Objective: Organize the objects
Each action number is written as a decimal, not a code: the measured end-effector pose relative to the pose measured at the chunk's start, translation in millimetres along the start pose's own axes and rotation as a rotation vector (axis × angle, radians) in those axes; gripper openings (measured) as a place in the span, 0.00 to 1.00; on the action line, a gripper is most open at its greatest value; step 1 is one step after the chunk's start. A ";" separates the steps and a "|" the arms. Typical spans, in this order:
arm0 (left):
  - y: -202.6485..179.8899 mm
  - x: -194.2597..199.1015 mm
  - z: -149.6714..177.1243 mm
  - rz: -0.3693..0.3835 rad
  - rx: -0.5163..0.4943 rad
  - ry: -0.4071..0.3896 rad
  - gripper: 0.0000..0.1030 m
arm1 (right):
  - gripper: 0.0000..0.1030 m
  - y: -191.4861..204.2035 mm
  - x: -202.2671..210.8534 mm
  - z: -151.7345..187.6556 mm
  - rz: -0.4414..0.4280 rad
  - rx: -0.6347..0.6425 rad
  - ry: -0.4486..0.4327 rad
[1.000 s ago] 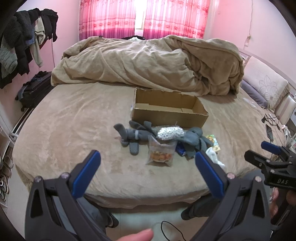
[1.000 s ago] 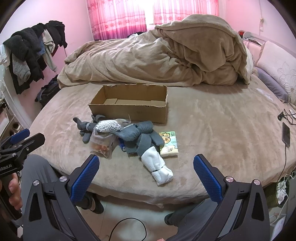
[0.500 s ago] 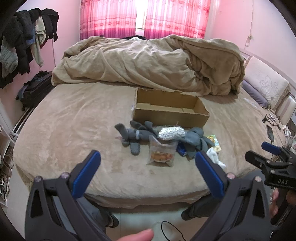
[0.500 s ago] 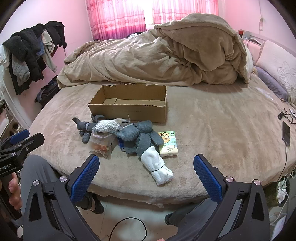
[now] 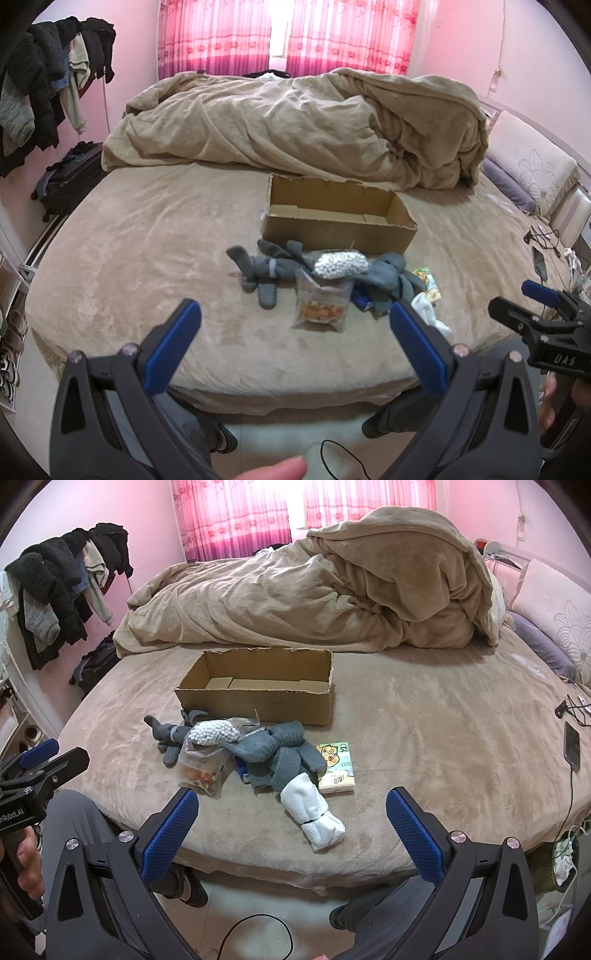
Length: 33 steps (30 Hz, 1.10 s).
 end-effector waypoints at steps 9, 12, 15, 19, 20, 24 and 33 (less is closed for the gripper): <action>-1.7 -9.1 2.6 -0.008 0.000 0.019 1.00 | 1.00 -1.4 -2.7 -0.4 0.003 0.000 0.001; -1.5 -16.4 4.9 -0.003 -0.001 0.028 1.00 | 1.00 -2.6 -7.3 0.1 0.004 -0.005 0.009; -0.3 -28.8 9.9 0.009 -0.002 0.049 1.00 | 1.00 -6.9 -13.7 -3.7 0.005 -0.010 0.020; 1.3 -51.6 18.2 0.022 -0.006 0.077 1.00 | 1.00 -9.6 -26.7 1.4 0.013 -0.012 0.036; 1.6 -57.0 20.1 0.024 -0.009 0.083 1.00 | 1.00 -10.3 -30.1 4.1 0.016 -0.013 0.040; 6.2 -81.8 29.0 0.033 -0.003 0.118 0.99 | 1.00 -12.1 -50.0 15.8 0.019 -0.014 0.070; 9.6 -138.7 49.4 0.071 -0.006 0.190 0.99 | 0.99 -4.0 -96.2 41.6 -0.001 0.019 0.126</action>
Point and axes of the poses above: each gripper's, at about its wrist camera, not at the fingertips, and x roughly against the way its jaws point, y to its left, z to its underside, the point moved 9 cm from there along -x, roughly the way its jaws point, and after that the axes turned 12 degrees about z, right-handed, at the moved point
